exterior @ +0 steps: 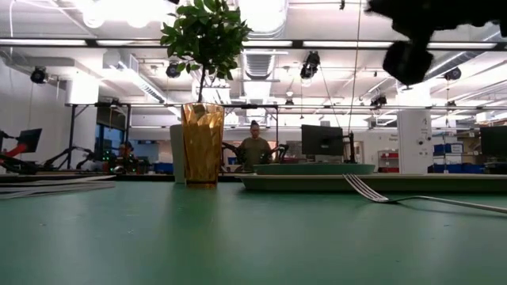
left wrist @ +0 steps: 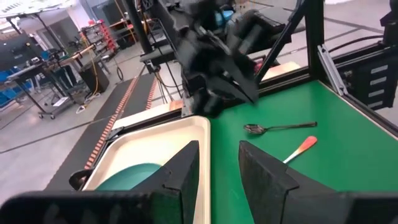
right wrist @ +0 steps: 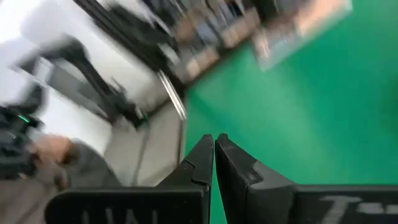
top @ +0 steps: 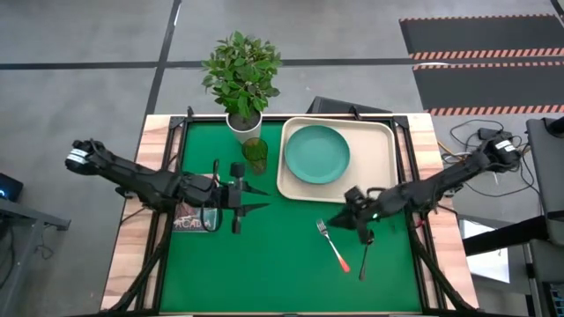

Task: Pick and place plate/cup/fork/spoon on tray
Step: Put the black spoon to the right of the green plate on the white tray

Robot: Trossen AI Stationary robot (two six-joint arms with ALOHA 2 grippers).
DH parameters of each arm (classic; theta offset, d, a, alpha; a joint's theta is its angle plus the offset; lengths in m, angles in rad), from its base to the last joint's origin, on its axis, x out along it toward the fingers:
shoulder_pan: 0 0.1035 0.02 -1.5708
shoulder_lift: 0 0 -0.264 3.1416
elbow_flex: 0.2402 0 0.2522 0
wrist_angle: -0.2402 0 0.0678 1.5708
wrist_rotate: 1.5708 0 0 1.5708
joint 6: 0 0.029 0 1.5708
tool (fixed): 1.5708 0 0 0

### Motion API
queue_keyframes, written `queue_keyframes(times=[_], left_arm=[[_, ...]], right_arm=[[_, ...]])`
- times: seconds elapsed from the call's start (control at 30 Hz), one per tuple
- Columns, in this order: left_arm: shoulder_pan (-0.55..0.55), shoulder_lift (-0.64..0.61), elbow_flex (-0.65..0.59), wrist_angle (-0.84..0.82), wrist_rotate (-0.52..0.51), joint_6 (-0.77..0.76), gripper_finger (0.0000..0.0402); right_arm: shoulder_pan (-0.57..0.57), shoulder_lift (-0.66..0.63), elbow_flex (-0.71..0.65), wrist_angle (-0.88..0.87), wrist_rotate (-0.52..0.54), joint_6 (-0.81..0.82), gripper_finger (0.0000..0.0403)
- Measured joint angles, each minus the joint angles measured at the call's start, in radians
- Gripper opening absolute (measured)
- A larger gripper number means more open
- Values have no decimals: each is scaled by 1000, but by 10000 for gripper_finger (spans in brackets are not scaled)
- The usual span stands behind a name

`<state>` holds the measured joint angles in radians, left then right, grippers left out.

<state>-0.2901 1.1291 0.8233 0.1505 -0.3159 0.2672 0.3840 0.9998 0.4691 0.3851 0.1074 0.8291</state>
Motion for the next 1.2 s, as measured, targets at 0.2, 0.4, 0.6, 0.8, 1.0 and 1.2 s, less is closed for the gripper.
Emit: queue_keyframes(times=[0.2, 0.4, 0.6, 0.8, 1.0, 1.2], left_arm=[[0, -29, -45, -5, 0, -1, 95], [0, -25, -50, -2, 0, -1, 95], [0, -32, -50, -4, 1, -29, 95], [0, -39, -49, -77, 1, -80, 95], [-1, -107, -49, -181, 1, -131, 95], [-14, -228, -101, -205, 1, -158, 95]], right_arm=[[81, 162, 199, -301, 6, 242, 9], [151, 254, 390, -761, -51, 438, 8], [231, 267, 480, -1092, -69, 693, 8], [319, 249, 439, -1198, -60, 997, 8], [355, 257, 378, -1211, -55, 1242, 8], [356, 268, 347, -1141, -82, 1317, 28]])
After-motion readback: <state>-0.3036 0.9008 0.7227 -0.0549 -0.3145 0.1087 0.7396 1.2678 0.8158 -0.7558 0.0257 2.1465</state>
